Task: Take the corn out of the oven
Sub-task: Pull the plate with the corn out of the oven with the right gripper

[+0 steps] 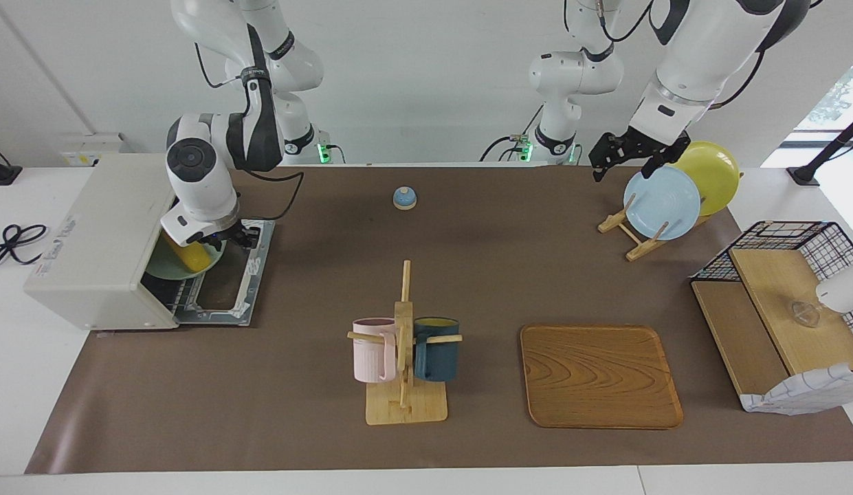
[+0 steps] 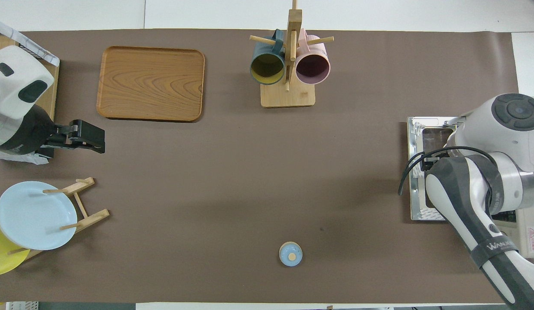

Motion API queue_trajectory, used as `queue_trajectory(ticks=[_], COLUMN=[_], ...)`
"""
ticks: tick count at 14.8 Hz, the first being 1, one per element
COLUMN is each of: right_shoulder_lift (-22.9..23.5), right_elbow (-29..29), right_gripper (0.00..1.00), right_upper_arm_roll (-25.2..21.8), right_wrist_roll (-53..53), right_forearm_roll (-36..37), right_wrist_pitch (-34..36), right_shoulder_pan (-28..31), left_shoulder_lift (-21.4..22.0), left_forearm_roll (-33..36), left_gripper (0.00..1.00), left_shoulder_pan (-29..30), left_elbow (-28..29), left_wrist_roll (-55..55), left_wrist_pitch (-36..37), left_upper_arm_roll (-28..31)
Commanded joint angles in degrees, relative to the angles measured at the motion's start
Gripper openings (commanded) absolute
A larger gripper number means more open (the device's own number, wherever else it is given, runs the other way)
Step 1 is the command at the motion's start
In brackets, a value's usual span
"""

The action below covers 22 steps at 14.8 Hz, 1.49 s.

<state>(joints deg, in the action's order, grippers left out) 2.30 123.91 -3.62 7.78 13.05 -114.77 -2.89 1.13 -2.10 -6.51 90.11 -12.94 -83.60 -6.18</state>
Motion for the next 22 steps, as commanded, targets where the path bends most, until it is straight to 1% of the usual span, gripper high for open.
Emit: queue_trajectory(ticks=[1,2,3,4,5,8,9,10,11,12,13,14,16,17,19,20,21,22], right_shoulder_lift=[-2.65,-2.73,-3.00,-3.09,-3.09,-2.82,-2.48,-2.04,-1.34,-0.63,1.11,2.87,6.65,9.19,18.05,22.36,25.36,26.69], right_elbow=[3.35,3.88,4.32,4.33,4.33,3.54,2.49,0.92,-0.67,-2.16,-4.87,-7.77,-14.10,-18.22,-29.54,-34.82,-38.09,-38.82], right_gripper=[0.51,0.47,0.38,0.15,0.00,0.00,0.00,0.00,0.00,0.00,0.00,0.00,0.00,0.00,0.00,0.00,0.00,0.00], right_upper_arm_roll=[0.11,0.11,0.11,0.11,0.11,0.46,1.07,1.34,1.34,1.51,1.51,1.51,1.51,1.60,1.95,1.95,2.22,2.30], right_wrist_roll=[-0.92,-0.92,-1.10,-2.40,-4.68,-7.08,-6.73,-6.20,-5.24,-3.23,0.18,3.96,11.00,14.60,22.76,27.85,32.34,36.30], right_forearm_roll=[1.80,1.80,2.06,3.11,4.51,5.84,5.84,5.41,4.79,3.22,-0.54,-1.53,-2.24,-2.24,-2.24,-2.50,-4.16,-7.57], right_wrist_pitch=[-1.69,-2.38,-2.65,-2.66,-2.66,-2.57,-2.39,-1.96,-1.60,-1.25,0.49,2.86,7.60,10.59,16.21,17.89,17.82,16.52], right_shoulder_pan=[0.60,0.69,0.78,1.13,1.22,0.43,-1.31,-4.72,-6.76,-8.43,-11.58,-15.01,-19.85,-22.40,-29.41,-32.15,-33.40,-33.58], left_shoulder_lift=[1.69,1.69,1.69,1.69,1.69,1.69,1.69,1.69,1.69,1.69,1.69,1.69,1.69,1.69,1.69,1.69,1.69,1.69], left_forearm_roll=[0.78,0.78,0.78,0.78,0.78,0.78,0.78,0.78,0.87,0.78,0.78,0.78,0.78,0.78,0.78,0.78,0.78,0.78], left_gripper=[1.00,1.00,1.00,1.00,1.00,1.00,1.00,1.00,1.00,1.00,1.00,1.00,1.00,1.00,1.00,1.00,1.00,1.00], left_shoulder_pan=[-0.08,-0.08,-0.08,-0.08,-0.08,-0.08,-0.08,-0.08,-0.08,-0.08,-0.08,-0.08,-0.08,-0.08,-0.08,-0.08,-0.08,-0.17], left_elbow=[1.74,1.74,1.74,1.74,1.74,1.74,1.74,1.74,1.74,1.74,1.74,1.74,1.74,1.74,1.74,1.74,1.74,1.83], left_wrist_roll=[0.11,0.11,0.11,0.11,0.11,0.11,0.11,0.11,0.11,0.11,0.11,0.11,0.11,0.11,0.11,0.20,0.37,0.20], left_wrist_pitch=[-0.42,-0.42,-0.42,-0.42,-0.42,-0.42,-0.42,-0.42,-0.42,-0.42,-0.42,-0.42,-0.42,-0.42,-0.34,-0.51,-0.51,-0.60], left_upper_arm_roll=[0.21,0.21,0.21,0.21,0.21,0.21,0.21,0.21,0.21,0.21,0.21,0.21,0.21,0.21,0.21,0.21,0.21,0.21])
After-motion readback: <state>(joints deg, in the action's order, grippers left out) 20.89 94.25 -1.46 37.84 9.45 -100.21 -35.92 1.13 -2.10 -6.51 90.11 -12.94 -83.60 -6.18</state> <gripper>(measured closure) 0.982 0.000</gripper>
